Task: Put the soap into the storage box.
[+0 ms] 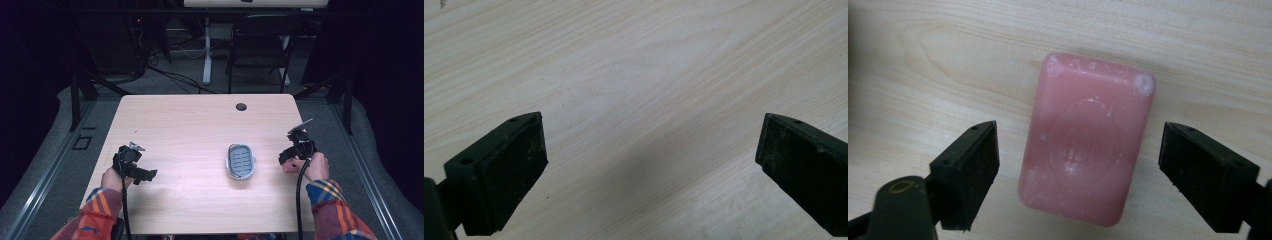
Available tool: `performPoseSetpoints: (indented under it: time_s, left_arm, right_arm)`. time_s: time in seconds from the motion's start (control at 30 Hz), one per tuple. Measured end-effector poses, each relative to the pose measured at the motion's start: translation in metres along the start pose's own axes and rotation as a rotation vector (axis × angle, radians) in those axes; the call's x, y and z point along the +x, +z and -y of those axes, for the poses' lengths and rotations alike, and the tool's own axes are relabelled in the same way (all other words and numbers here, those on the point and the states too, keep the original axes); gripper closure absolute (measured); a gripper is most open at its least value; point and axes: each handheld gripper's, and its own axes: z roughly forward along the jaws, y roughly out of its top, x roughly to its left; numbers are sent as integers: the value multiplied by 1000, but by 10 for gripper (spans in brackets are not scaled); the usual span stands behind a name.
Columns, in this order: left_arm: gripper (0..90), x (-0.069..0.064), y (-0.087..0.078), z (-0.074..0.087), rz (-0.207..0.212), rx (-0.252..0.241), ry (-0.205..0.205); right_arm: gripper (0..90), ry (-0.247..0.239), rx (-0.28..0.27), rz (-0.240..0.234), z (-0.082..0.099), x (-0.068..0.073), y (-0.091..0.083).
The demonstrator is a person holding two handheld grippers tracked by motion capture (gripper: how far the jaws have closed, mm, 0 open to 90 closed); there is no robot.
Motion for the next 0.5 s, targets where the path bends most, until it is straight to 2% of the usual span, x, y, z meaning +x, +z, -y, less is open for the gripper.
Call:
performPoseSetpoints:
  time_s: [0.07, 0.23, 0.37, 0.4, 0.43, 0.47, 0.5]
  left_arm:
    - [1, -1, 0, 0, -2, 2, 4]
    - [1, -1, 0, 0, -5, 7, 5]
    - [2, 0, 0, 1, -8, 11, 6]
    - [2, 0, 0, 1, -8, 11, 6]
    - [2, 0, 0, 1, -8, 14, 9]
    - [2, 0, 0, 1, -9, 15, 10]
    - [2, -1, 1, 1, -8, 15, 9]
  right_arm:
    - [184, -3, 28, 9, -2, 0, 1]
    - [233, 21, 36, 15, -4, -1, 4]
    - [276, 59, 20, 0, -3, -2, 9]
    - [276, 59, 20, 0, -3, -2, 9]
    - [277, 42, 47, 1, -4, -4, 8]
    - [295, 62, 36, -10, -3, -3, 10]
    - [295, 62, 36, -10, -3, -3, 10]
